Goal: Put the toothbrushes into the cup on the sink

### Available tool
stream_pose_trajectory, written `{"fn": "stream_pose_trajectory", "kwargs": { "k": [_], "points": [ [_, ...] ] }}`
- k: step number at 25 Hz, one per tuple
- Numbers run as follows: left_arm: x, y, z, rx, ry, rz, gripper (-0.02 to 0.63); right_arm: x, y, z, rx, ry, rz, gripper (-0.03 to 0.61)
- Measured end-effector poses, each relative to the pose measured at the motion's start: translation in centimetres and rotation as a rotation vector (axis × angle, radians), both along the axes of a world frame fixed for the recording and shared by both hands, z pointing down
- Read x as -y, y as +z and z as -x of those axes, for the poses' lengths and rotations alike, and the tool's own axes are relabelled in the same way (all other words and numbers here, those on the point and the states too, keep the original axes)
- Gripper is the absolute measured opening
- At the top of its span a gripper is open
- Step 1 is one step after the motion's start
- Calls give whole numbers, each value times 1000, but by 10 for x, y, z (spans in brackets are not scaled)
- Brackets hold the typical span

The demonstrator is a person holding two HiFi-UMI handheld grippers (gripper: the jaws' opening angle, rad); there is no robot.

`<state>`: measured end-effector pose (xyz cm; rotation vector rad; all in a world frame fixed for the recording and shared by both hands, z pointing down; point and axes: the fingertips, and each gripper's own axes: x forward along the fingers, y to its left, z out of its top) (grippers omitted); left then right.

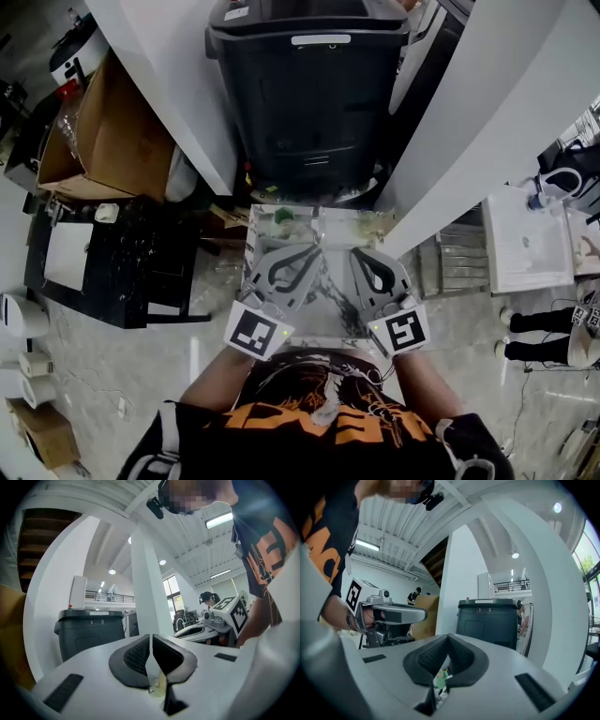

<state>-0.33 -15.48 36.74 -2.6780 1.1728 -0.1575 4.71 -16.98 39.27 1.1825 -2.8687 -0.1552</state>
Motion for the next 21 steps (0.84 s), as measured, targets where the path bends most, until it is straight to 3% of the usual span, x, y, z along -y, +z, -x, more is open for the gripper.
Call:
{"fn": "stream_pose_trajectory", "kwargs": {
  "k": [5, 21],
  "points": [
    [-7, 2, -7, 29, 15, 1, 43, 0, 0, 0, 1, -14, -4, 14],
    [-4, 3, -9, 37, -17, -5, 43, 5, 15, 0, -131, -27, 66, 14]
  ]
}}
